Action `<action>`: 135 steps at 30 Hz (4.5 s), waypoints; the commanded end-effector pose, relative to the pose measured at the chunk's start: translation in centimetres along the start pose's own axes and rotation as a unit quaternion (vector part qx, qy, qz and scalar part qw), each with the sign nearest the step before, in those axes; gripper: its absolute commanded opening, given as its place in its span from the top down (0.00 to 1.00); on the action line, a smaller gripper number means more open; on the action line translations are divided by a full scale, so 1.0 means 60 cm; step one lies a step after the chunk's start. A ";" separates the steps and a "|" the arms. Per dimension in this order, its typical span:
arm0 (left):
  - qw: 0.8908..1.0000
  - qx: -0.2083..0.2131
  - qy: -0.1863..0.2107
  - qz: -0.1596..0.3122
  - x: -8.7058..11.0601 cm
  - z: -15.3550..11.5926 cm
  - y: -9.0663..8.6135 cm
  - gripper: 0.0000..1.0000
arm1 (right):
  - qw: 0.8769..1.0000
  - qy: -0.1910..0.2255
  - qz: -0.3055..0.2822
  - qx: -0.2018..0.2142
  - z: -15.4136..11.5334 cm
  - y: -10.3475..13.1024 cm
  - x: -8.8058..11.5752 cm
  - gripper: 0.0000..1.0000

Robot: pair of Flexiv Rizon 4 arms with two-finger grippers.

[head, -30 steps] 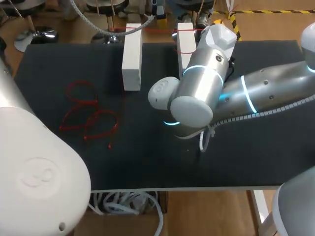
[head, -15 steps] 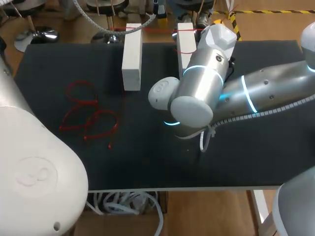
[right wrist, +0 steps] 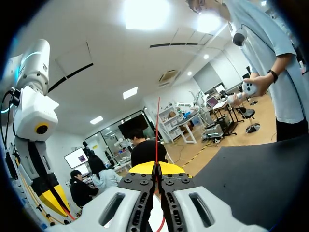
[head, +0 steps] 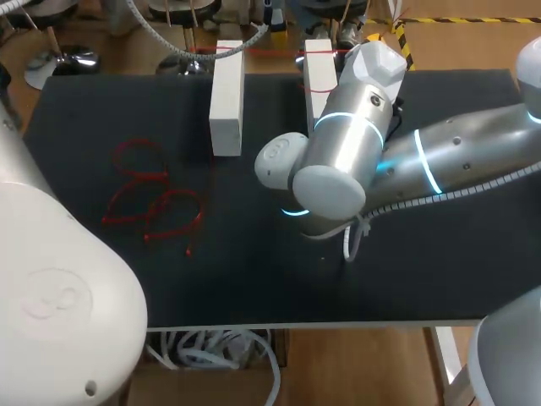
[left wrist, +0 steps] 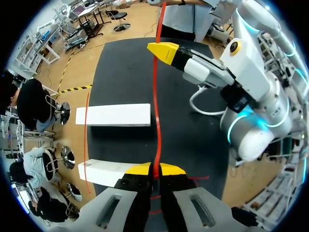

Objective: Grab the tape and strap the tape.

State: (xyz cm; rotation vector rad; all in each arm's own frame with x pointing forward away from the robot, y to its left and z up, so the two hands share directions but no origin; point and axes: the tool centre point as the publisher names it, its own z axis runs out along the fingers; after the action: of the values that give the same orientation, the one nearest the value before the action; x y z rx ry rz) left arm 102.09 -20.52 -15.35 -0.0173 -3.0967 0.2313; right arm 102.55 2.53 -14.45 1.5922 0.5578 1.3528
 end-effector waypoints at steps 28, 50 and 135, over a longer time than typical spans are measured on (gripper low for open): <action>1.000 -0.002 0.001 0.000 -0.001 -0.001 -0.001 1.00 | 0.924 0.116 -0.365 -0.018 -0.033 -0.019 -0.013 1.00; 1.000 -0.002 0.001 0.000 -0.001 -0.001 -0.001 1.00 | 0.923 0.083 -0.373 -0.034 -0.027 -0.004 -0.011 1.00; 1.000 -0.002 0.001 0.000 -0.001 -0.001 -0.001 1.00 | 0.529 0.147 -0.827 -0.118 -0.051 -0.003 0.099 1.00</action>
State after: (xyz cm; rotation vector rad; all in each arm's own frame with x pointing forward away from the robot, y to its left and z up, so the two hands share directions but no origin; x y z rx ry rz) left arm 102.06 -20.51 -15.36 -0.0175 -3.0968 0.2312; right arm 101.42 8.76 -12.58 0.0630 1.4251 0.0526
